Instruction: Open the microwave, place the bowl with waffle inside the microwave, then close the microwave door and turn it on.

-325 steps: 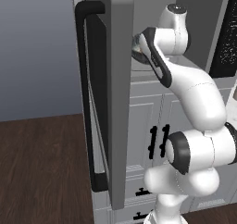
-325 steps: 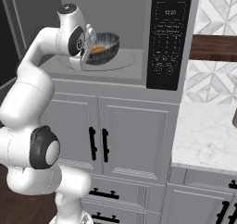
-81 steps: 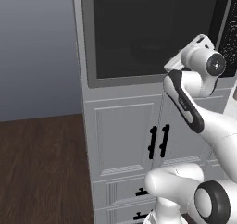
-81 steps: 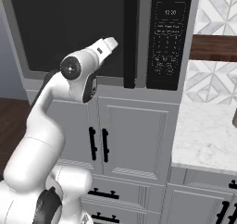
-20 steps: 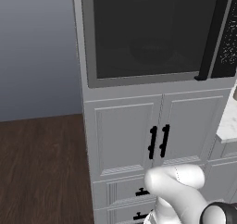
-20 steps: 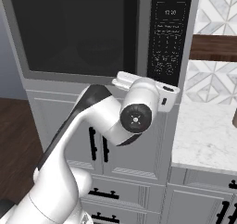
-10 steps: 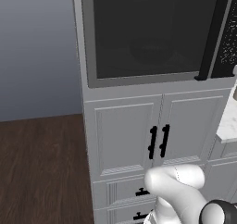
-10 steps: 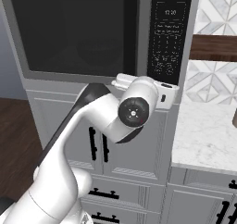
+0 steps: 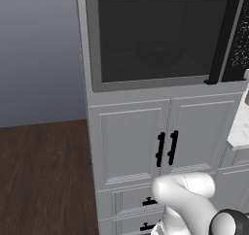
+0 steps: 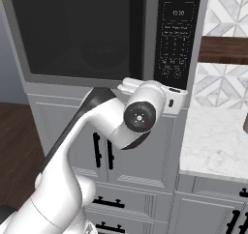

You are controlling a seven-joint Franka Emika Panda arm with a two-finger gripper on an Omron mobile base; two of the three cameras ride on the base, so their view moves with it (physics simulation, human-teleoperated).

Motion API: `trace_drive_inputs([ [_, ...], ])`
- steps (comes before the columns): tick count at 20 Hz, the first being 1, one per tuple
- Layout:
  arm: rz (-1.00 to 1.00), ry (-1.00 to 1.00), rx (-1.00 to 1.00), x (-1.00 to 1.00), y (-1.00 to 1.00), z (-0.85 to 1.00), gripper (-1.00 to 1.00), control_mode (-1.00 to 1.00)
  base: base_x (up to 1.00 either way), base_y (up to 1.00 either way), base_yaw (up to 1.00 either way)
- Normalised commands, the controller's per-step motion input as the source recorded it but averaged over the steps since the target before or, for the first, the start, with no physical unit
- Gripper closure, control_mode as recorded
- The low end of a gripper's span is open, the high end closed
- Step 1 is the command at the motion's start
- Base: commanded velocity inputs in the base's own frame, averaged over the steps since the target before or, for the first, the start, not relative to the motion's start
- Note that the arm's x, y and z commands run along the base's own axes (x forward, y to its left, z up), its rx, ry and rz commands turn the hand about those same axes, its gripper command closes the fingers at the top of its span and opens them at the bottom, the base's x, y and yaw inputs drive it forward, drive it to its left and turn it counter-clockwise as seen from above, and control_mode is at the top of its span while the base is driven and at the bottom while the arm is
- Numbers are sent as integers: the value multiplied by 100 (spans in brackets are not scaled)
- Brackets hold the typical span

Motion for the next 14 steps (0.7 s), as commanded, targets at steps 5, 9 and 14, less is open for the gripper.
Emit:
trace_drive_inputs([
  [5, 0, 0, -1, 14, -12, -18, 100, -100, 0, 0, 0],
  [9, 1, 0, 0, 27, -10, 0, 100, -100, 0, 0, 0],
  [14, 2, 1, 0, 33, -4, 0, 100, -100, 0, 0, 0],
])
